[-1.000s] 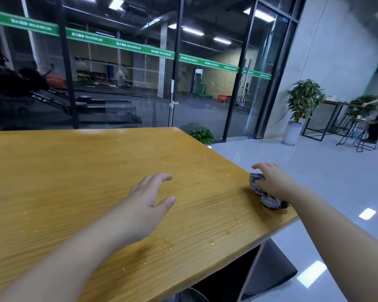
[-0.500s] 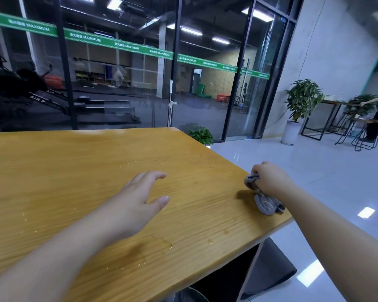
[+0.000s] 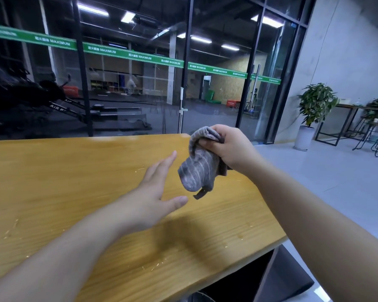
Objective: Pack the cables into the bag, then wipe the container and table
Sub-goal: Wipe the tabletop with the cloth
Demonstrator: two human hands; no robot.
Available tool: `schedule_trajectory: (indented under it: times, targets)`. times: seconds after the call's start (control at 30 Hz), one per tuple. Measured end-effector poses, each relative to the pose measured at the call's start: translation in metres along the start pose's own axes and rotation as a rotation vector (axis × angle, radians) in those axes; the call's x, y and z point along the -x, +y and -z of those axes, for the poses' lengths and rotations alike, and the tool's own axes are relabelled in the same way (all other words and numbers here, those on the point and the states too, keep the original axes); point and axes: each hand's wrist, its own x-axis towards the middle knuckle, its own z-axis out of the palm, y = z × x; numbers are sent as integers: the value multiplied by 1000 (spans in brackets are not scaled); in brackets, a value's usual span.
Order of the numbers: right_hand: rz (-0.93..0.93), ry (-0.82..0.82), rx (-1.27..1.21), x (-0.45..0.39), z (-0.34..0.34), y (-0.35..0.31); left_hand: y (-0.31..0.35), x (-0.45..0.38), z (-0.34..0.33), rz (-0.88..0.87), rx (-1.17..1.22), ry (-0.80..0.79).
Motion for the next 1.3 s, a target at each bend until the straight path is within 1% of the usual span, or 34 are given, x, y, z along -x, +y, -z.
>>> schedule_trajectory:
  times: [0.07, 0.1, 0.17, 0.2, 0.27, 0.4, 0.5, 0.6, 0.67, 0.77, 0.83, 0.93, 1.03, 1.1, 1.2, 1.3]
  targets:
    - [-2, -129, -136, 1, -11, -14, 2, -1, 6, 20, 61, 30]
    - [-17, -189, -192, 2, -17, -19, 4, -2, 10, 20, 144, 50]
    - [-21, -262, -258, 3, -26, -29, 6, 0, 21, -9, 326, 44]
    - [-16, -274, -269, 4, -30, -33, 7, 2, 26, -22, 362, 18]
    - [-28, -260, -255, 4, -35, -42, 5, 8, 37, -62, 391, -58]
    - [-58, -218, -208, 2, -42, -54, -1, 21, 50, -93, 473, -113]
    - [-44, -131, -97, 2, -49, -58, -6, 27, 53, -80, 567, -119]
    - [-34, -59, -41, 5, -59, -63, -6, 29, 57, -43, 662, -44]
    - [-46, -50, -78, 6, -66, -64, 0, 32, 60, -1, 613, 75]
    - [-97, -90, -267, 8, -74, -64, -1, 36, 59, 93, 410, 294]
    - [-151, -179, -421, 10, -78, -60, -2, 39, 61, 126, 384, 386]
    - [-211, -340, -438, 14, -78, -51, -7, 45, 64, 148, 402, 505]
    - [-245, -495, -466, 20, -79, -46, -12, 51, 64, 173, 409, 566]
    - [-271, -533, -545, 24, -84, -46, -16, 54, 64, 202, 369, 599]
    - [-289, -545, -659, 28, -91, -49, -26, 58, 66, 239, 351, 613]
    - [-315, -477, -607, 30, -104, -54, -35, 62, 69, 295, 322, 561]
